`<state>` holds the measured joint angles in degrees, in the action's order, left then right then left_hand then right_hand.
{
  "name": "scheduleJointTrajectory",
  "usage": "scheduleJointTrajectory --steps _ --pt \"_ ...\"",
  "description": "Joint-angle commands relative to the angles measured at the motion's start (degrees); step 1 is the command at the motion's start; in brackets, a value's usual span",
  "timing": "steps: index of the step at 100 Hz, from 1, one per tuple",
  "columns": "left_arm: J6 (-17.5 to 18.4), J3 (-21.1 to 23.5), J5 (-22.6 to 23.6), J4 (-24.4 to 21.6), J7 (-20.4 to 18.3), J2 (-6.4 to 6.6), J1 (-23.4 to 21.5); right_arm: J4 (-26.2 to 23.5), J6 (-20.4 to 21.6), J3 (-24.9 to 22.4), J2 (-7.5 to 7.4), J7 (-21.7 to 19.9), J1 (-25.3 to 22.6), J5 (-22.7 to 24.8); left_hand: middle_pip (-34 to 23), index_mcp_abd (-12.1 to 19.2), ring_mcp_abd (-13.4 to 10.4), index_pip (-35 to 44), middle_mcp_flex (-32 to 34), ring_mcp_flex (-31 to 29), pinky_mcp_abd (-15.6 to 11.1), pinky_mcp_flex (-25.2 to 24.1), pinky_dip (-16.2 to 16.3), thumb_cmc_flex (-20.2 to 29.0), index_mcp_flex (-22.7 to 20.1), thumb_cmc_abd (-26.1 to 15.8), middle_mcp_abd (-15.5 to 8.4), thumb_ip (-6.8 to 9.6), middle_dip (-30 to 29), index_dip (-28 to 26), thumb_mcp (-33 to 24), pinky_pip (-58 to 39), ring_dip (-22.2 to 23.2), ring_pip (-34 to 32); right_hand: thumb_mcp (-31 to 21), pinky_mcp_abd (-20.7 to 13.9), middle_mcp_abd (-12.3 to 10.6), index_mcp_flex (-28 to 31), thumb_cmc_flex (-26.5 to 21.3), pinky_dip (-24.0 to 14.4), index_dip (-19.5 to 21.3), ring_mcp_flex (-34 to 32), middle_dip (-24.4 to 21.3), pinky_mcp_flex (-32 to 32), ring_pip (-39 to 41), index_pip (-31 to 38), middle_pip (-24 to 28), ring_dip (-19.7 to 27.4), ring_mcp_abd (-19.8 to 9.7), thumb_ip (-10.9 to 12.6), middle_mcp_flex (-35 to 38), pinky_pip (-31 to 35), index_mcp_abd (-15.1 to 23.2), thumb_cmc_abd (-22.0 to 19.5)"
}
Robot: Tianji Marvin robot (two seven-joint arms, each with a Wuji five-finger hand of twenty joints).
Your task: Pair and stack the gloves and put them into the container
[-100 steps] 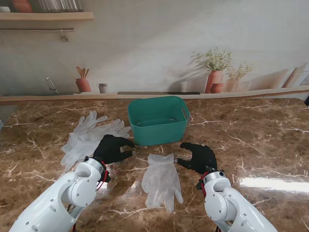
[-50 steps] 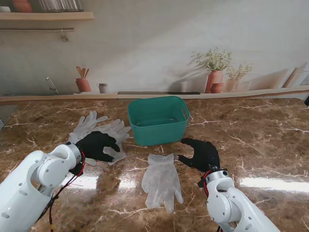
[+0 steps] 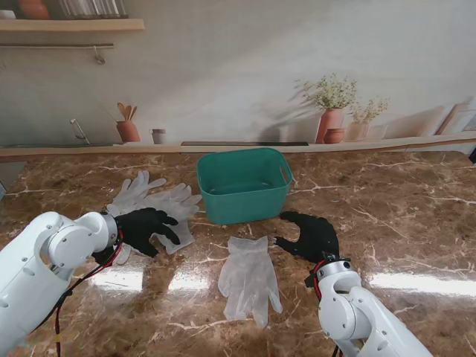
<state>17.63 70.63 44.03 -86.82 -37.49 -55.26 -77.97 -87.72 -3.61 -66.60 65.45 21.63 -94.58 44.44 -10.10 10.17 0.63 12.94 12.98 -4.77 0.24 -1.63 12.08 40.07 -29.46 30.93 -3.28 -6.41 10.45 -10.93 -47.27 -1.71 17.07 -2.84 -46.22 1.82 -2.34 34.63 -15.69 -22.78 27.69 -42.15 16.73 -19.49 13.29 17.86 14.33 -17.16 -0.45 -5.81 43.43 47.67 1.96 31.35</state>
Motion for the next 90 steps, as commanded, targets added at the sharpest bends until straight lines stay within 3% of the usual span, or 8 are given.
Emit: scheduleJointTrajectory --steps 1,14,28,59,71,75,82,90 --pt "0.68 -0.17 1.37 1.06 -0.04 0.45 -0.34 0.38 -0.56 0.24 0.25 -0.67 -0.27 -0.44 1.28 1.89 -2.19 -1.63 -2.12 2.2 -1.55 0.19 -1.42 -0.5 3.34 2.18 -1.29 0.32 -0.86 1.19 0.27 2.17 -1.27 2.09 -0.77 -0.52 -0.23 -0.02 1.38 1.07 -0.67 1.08 -0.72 -0.01 -0.61 0.08 -0.89 0.78 -0.83 1.83 0.12 0.08 0.47 0.7" --pt "3.67 -0.14 5.46 2.95 5.02 0.07 -0.84 0.41 -0.64 0.61 0.25 -1.06 -0.1 -0.76 1.33 1.99 -1.73 -4.02 -1.88 2.04 -0.97 0.4 -1.79 -2.35 6.78 3.82 -0.32 -0.02 -0.99 2.42 1.55 1.57 -1.33 1.44 -0.94 -0.35 -0.18 -0.02 1.39 1.03 -0.71 0.94 -0.71 -0.11 -0.55 0.1 -1.01 0.7 -0.67 1.79 -0.04 0.21 0.58 0.71" --pt "5.51 -0.76 10.5 6.19 15.32 -0.93 -1.01 0.34 -0.65 1.14 0.2 -1.46 0.19 -0.76 -2.0 1.19 -1.26 0.4 -0.5 2.25 -0.38 -0.43 2.37 -4.9 6.73 6.0 -0.04 -0.86 0.95 0.46 -0.02 -1.25 4.42 -0.58 -1.08 -0.23 -0.2 0.01 1.44 0.93 -0.75 1.0 -0.7 -0.15 -0.48 0.14 -1.07 0.58 -0.68 1.75 -0.14 0.39 0.65 0.74" --pt "5.48 -5.82 11.88 11.55 21.76 -1.38 1.87 -0.21 -0.99 1.21 0.18 -1.9 0.23 -0.85 -2.92 2.26 -1.33 14.61 0.72 1.77 -0.38 -0.52 5.04 -5.93 7.29 6.85 -0.18 -1.39 1.58 -10.22 -0.27 -1.62 7.0 -1.64 -1.66 -0.25 -0.15 0.25 1.42 0.86 -0.79 0.7 -0.57 -0.33 -0.31 0.28 -0.92 0.35 -0.63 1.8 0.14 0.54 0.85 0.69" --pt "4.88 -7.34 14.02 13.6 28.24 -1.87 2.41 -0.43 -1.13 1.14 0.13 -2.16 0.08 -0.83 -4.28 4.04 -1.29 26.56 3.09 0.33 -0.5 -1.05 9.92 -2.59 1.38 1.14 0.21 -0.73 2.41 -18.84 -1.0 -4.53 7.97 -3.64 -2.6 -0.15 -0.17 0.36 1.45 0.82 -0.79 0.63 -0.51 -0.4 -0.24 0.36 -0.88 0.25 -0.65 1.89 0.19 0.62 0.94 0.52" --pt "4.48 -7.64 15.19 13.83 29.89 -1.93 2.47 -0.53 -1.12 1.13 0.12 -2.34 0.03 -0.9 -4.72 5.14 -1.13 29.17 4.3 -0.37 -0.44 -1.42 12.76 1.1 -1.15 0.01 0.42 -4.03 2.73 -20.5 3.01 -5.6 8.26 -4.31 -3.01 -0.1 -0.28 0.42 1.45 0.8 -0.79 0.58 -0.48 -0.48 -0.2 0.39 -0.85 0.22 -0.57 1.9 0.26 0.68 0.94 0.56" --pt "4.02 -8.13 16.73 14.43 33.56 -2.11 2.59 -0.63 -1.0 1.17 0.09 -2.41 0.0 -0.88 -5.6 6.94 -1.22 35.1 6.55 -1.75 -0.4 -2.03 19.06 7.29 -5.89 -1.16 0.51 -3.8 3.34 -18.57 9.71 -7.67 8.7 -5.58 -3.69 -0.07 -0.25 0.48 1.63 0.75 -0.8 0.41 -0.44 -0.62 -0.09 0.44 -0.82 0.12 -0.59 1.81 0.33 0.8 1.01 0.61" --pt "4.13 -8.41 17.55 14.84 36.09 -2.27 2.75 -0.75 -0.69 1.17 0.11 -2.26 -0.06 -0.87 -6.11 7.53 -1.0 38.57 8.81 -3.27 -0.35 -2.29 22.77 8.05 -11.74 -3.25 0.39 -3.54 3.69 -14.91 10.75 -8.57 9.45 -7.41 -4.05 -0.03 -0.26 0.49 2.02 0.67 -0.81 0.33 -0.4 -0.85 -0.04 0.46 -0.8 0.04 -0.61 1.64 0.39 0.99 1.07 0.41"
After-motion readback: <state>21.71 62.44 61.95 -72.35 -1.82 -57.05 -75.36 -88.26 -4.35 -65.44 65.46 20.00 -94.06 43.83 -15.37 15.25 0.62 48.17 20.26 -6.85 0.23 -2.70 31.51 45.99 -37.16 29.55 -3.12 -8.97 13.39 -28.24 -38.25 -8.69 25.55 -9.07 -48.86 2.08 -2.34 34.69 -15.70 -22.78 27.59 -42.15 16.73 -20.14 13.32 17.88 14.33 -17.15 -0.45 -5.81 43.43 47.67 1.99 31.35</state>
